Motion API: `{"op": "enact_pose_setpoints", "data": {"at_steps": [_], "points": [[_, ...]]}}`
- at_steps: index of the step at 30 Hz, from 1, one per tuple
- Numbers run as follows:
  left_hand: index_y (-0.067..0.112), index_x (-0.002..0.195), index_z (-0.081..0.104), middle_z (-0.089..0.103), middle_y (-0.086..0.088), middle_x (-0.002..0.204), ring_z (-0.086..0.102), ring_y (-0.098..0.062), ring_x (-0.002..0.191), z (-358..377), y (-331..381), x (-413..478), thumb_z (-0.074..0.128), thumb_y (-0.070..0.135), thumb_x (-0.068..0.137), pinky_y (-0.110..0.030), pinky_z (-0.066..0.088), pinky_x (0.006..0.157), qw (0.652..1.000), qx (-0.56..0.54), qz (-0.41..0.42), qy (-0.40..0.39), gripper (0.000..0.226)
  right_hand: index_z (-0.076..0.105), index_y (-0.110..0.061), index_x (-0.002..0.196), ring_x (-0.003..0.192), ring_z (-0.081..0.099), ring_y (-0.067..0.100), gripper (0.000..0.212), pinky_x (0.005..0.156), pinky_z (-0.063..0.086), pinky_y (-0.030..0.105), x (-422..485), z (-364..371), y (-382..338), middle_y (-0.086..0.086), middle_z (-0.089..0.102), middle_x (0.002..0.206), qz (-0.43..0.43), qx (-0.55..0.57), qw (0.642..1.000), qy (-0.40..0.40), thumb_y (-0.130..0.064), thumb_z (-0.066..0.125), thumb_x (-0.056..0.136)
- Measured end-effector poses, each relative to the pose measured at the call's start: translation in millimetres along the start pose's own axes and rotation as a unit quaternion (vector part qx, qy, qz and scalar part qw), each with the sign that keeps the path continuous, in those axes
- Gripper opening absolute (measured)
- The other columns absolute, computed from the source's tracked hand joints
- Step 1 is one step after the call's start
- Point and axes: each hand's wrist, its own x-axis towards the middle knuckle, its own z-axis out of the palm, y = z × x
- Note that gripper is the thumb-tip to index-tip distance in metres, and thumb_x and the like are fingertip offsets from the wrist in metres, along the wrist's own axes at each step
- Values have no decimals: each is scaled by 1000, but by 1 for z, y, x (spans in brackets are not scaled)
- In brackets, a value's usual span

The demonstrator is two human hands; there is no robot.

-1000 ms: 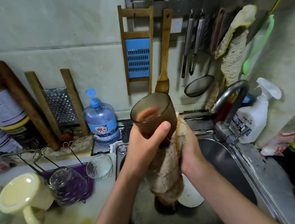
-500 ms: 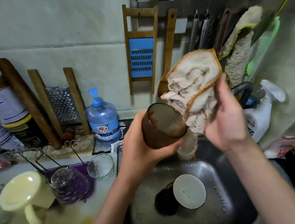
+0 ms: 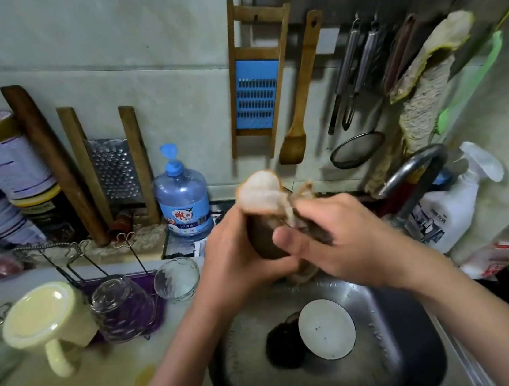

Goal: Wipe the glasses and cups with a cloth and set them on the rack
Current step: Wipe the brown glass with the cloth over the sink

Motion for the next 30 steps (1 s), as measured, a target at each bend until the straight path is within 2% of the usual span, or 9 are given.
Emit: {"op": "enact_pose_setpoints", "data": {"at_steps": [3,5,7,9,11,16,21,27,30], "points": [[16,124,56,67,1,113,65,-22,98,-5,1,4,63,59,57,-34,53,79,987,148,56,-31,80,41,-19,58,56,47,2,89,51,33,17,5,-4,1,-5,45,54,34,-56,989,-135,-99,2,54],[15,125,55,68,0,113,66,-23,98,-8,3,10,62,64,55,-37,55,80,978,186,88,-36,86,58,-22,70,70,57,-1,95,67,46,21,8,-6,4,-2,64,73,68,87,975,-192,-101,7,52],[17,126,51,68,0,112,67,-24,97,-9,1,13,66,66,56,-41,56,80,974,191,113,-44,87,66,-36,94,102,62,0,83,94,47,22,10,-9,6,-10,70,105,110,273,931,-215,-97,26,57],[14,125,53,68,-2,107,67,-26,92,-8,1,14,70,63,59,-42,55,76,971,191,134,-60,84,63,-30,109,119,58,7,79,106,42,26,13,-10,7,-5,66,121,153,383,881,-231,-90,34,67],[8,123,54,67,-4,102,66,-28,87,-7,0,15,71,61,63,-40,54,73,967,195,153,-65,82,61,-18,116,120,59,14,70,106,43,30,17,-8,9,3,67,121,171,427,851,-254,-72,33,80],[9,131,45,66,-6,112,65,-25,98,-12,-4,25,71,59,67,-44,54,77,956,193,200,-95,86,65,-14,101,96,66,10,33,85,51,24,14,-2,7,0,72,97,154,446,863,-181,-38,46,91],[26,132,39,64,2,122,62,-15,109,-20,-4,27,71,62,63,-40,54,88,969,158,162,-103,84,52,21,107,107,49,64,87,98,34,68,4,-12,16,49,50,113,146,489,847,-146,-58,69,76],[22,137,46,61,11,130,56,-1,119,-23,-6,28,82,52,63,-31,47,100,982,67,94,-151,88,51,3,128,115,59,25,61,102,46,36,-10,-21,30,14,64,122,95,561,803,-179,-18,74,75],[20,138,47,61,12,129,56,1,118,-23,-7,28,83,51,63,-27,47,100,983,60,71,-155,89,49,-9,128,115,59,8,47,99,45,21,-12,-22,29,-7,67,116,92,464,866,-161,-3,60,83]]}}
